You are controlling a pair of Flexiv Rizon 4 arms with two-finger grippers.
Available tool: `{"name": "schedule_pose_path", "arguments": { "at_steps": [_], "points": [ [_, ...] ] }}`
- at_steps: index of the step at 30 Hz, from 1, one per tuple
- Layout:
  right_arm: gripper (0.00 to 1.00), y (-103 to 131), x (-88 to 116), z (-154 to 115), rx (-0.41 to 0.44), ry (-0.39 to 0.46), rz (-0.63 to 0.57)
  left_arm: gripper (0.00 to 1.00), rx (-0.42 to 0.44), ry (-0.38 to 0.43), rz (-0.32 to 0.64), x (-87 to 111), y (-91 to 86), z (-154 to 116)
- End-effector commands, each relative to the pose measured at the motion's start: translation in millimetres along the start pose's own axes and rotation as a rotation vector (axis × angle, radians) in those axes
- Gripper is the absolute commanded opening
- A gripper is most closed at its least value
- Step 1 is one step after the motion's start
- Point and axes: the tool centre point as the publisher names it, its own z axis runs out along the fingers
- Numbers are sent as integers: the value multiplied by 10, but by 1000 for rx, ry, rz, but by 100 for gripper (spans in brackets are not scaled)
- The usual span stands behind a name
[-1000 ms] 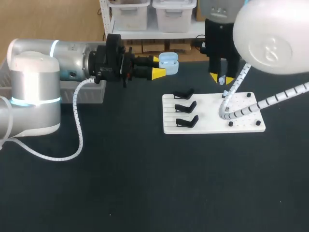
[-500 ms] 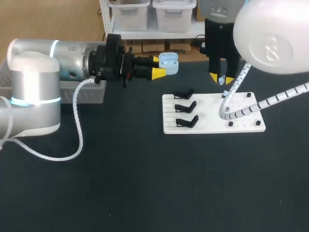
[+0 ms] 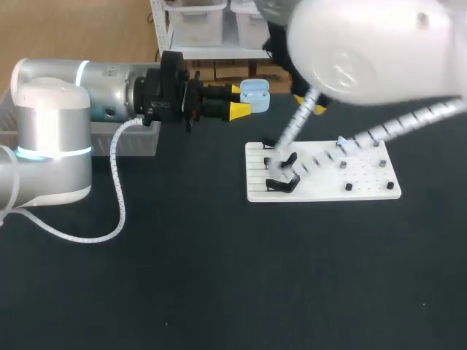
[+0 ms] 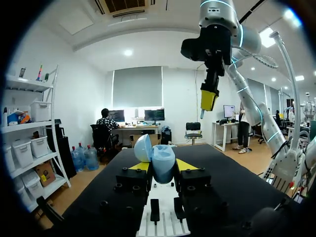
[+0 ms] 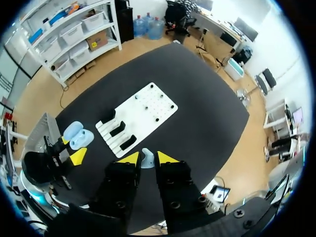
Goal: Pick up each earbud case from the left stands, insert the matching earbuds, close the lid, and place the case in the box.
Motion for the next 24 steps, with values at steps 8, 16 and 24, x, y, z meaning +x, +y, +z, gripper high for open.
{"name": "schedule_pose_path", "arguments": {
  "at_steps": [8,16,24],
  "points": [
    [0,371,4,-51,131,109,46,0,-5,-2,3,5,-16,1],
    [0,401,-13,-18,142,107,36,0,0,-12,0,39,-84,32],
    [0,407,-20,17,128,121,35,0,4,-11,-1,31,-101,49]
  ]
}}
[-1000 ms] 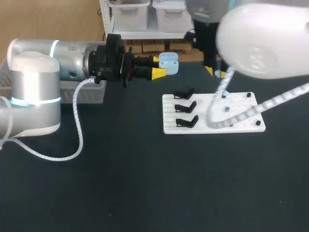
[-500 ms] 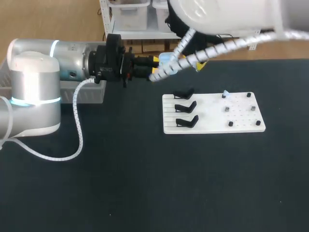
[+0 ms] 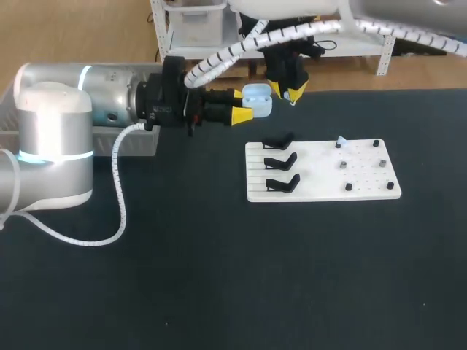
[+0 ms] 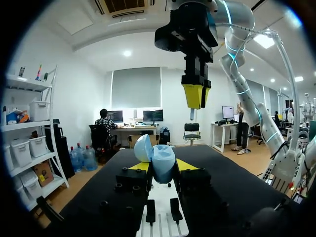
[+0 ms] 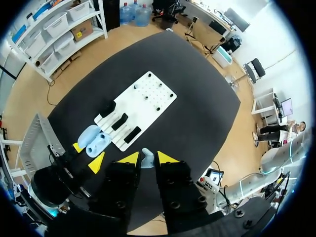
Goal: Pick up each earbud case from the left stands, insert the matching earbuds, close the lid, and place the case in the box.
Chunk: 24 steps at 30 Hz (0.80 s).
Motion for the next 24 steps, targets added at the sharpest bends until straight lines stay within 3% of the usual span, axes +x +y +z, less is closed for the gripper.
{"name": "schedule_pose_path", "arguments": {
  "at_steps": [1,24],
  "points": [
    [0,-3,-21,12,-4,5,-4,0,-7,-1,3,1,-18,3],
    [0,26,-29,14,-3,4,-1,0,-7,-1,3,1,-18,3]
  ]
}}
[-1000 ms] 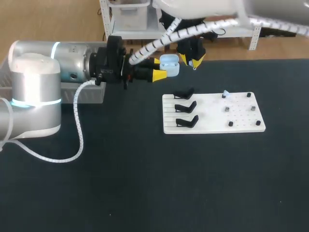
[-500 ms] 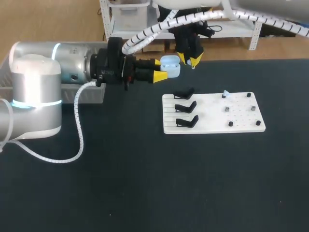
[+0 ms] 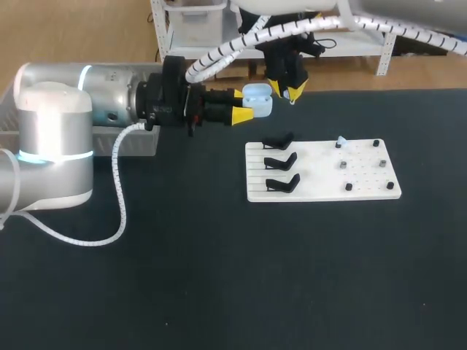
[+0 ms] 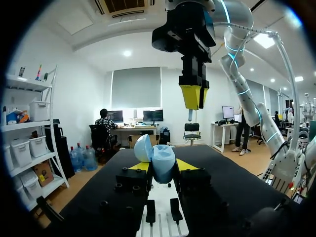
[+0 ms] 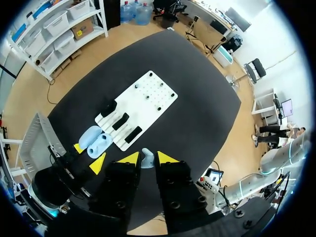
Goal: Pick up each earbud case from the left stands, insert the matching earbuds, close the lid, and place the case in the box.
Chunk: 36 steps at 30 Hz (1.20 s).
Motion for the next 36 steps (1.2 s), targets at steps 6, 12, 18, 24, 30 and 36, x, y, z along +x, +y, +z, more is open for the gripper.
{"name": "schedule_pose_path", "arguments": {
  "at_steps": [6,12,18,24,30,36],
  "points": [
    [0,175,-58,-47,30,-44,-4,0,-6,-2,3,5,-19,1],
    [0,334,-80,-117,52,-60,0,0,-6,-2,3,5,-19,1],
    [0,433,-68,-90,78,-27,72,0,-6,-2,3,5,-19,1],
    [0,508,1,-38,51,1,113,0,-6,-2,3,5,-19,1],
    [0,517,30,21,45,12,116,0,-6,-2,3,5,-19,1],
    [0,524,8,31,38,22,121,0,-6,-2,3,5,-19,1]
  ]
}}
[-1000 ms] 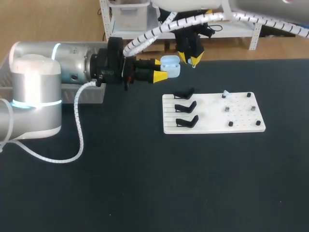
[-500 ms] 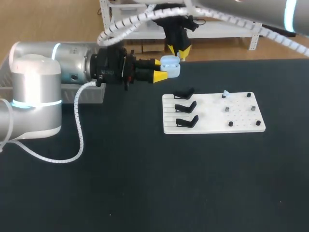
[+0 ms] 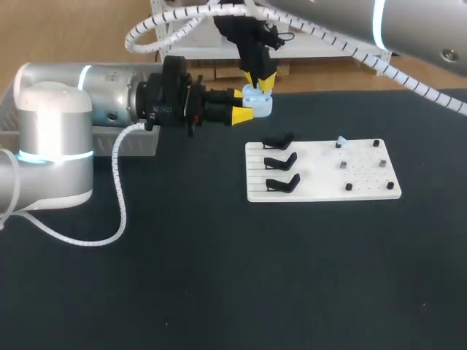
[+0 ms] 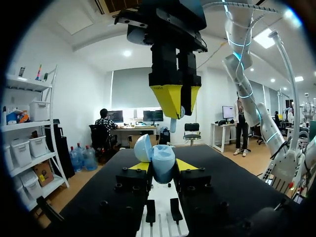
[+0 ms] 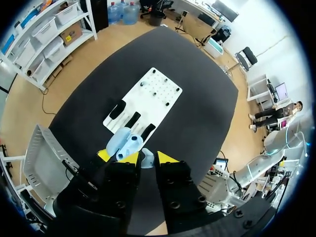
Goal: Pick up each earbud case from the left stands, insert the matching earbuds, close the lid, and place the case in the box.
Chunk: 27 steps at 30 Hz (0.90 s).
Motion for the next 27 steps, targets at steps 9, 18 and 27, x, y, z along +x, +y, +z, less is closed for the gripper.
{"name": "schedule_pose_path", "arguments": {
  "at_steps": [9,18,27],
  "points": [
    [0,15,-19,53,-14,21,7,0,-6,-2,3,5,-18,1],
    [0,46,-21,117,-19,30,10,0,-6,-2,3,5,-18,1],
    [0,65,-46,153,-32,37,21,0,-6,-2,3,5,-18,1]
  ]
}}
